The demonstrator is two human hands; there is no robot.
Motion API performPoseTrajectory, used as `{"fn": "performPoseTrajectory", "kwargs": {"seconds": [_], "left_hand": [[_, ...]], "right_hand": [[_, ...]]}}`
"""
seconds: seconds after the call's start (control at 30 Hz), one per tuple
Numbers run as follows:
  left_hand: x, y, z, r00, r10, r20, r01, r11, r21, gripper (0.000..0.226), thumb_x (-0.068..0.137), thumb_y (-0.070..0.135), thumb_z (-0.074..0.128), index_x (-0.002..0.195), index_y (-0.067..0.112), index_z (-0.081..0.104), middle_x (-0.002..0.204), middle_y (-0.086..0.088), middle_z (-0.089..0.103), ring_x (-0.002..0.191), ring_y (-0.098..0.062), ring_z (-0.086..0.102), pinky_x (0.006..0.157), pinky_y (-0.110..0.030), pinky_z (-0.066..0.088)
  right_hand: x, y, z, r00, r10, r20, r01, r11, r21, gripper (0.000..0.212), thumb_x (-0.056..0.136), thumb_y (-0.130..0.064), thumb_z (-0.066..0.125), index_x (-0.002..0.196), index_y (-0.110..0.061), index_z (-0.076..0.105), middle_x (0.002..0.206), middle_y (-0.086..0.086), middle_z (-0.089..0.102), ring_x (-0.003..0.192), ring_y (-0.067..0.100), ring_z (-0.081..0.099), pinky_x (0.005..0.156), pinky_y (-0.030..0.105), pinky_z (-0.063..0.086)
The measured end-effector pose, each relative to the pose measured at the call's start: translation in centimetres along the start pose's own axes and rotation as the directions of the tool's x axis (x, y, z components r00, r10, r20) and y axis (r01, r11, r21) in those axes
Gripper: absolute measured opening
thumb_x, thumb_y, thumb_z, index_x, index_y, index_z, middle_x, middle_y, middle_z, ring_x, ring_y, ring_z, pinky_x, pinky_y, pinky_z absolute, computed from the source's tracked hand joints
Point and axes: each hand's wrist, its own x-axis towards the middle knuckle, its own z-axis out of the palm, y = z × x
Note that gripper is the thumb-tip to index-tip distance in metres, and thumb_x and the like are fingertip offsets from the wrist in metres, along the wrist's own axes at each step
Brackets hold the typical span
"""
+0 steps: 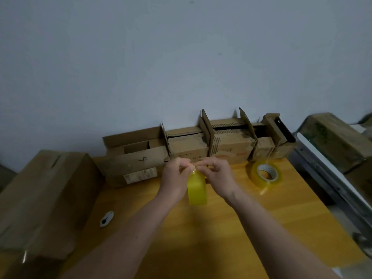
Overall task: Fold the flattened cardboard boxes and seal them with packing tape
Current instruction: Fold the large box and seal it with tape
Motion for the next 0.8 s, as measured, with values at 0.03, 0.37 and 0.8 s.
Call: {"fn": "performPoseTrajectory", "kwargs": {"seconds": [0.03, 0.37, 0.8], "left_hand": [[0.0, -0.2, 0.1, 1.000, -0.015, -0.003, 0.015, 1.000, -0.004, 0.020, 0.093, 0.015, 0.061, 0.078, 0.027, 0.057, 0.110, 0.002, 0.059, 0.105, -0.022, 0.059, 0.088, -0.051, 0.052], [-0.9, -3.5, -0.3, 0.995, -0.098, -0.018, 0.098, 0.995, -0.011, 0.021, 0.095, 0.015, 0.058, 0.083, 0.028, 0.069, 0.097, 0.002, 0.067, 0.094, -0.020, 0.063, 0.086, -0.047, 0.054], [-7.9, -12.0, -13.2, 0.847, -0.513, -0.143, 0.528, 0.779, 0.338, 0.032, 0.095, 0.018, 0.055, 0.125, 0.007, 0.059, 0.119, -0.013, 0.065, 0.106, -0.028, 0.063, 0.091, -0.035, 0.051]], "right_hand": [[0.1, 0.3, 0.1, 1.000, 0.008, -0.017, -0.008, 1.000, -0.013, 0.027, 0.088, -0.007, 0.065, 0.082, -0.031, 0.076, 0.100, 0.001, 0.069, 0.095, 0.022, 0.064, 0.080, 0.049, 0.054], [-2.1, 0.6, -0.1, 0.836, 0.473, 0.279, -0.492, 0.871, -0.002, 0.041, 0.083, -0.005, 0.072, 0.119, -0.001, 0.056, 0.085, 0.006, 0.068, 0.063, 0.009, 0.067, 0.055, 0.024, 0.053], [-2.1, 6.2, 11.2, 0.853, 0.433, 0.292, 0.073, 0.453, -0.888, 0.019, 0.095, -0.015, 0.053, 0.112, -0.017, 0.062, 0.111, 0.003, 0.065, 0.101, 0.019, 0.062, 0.072, 0.029, 0.045]]}}
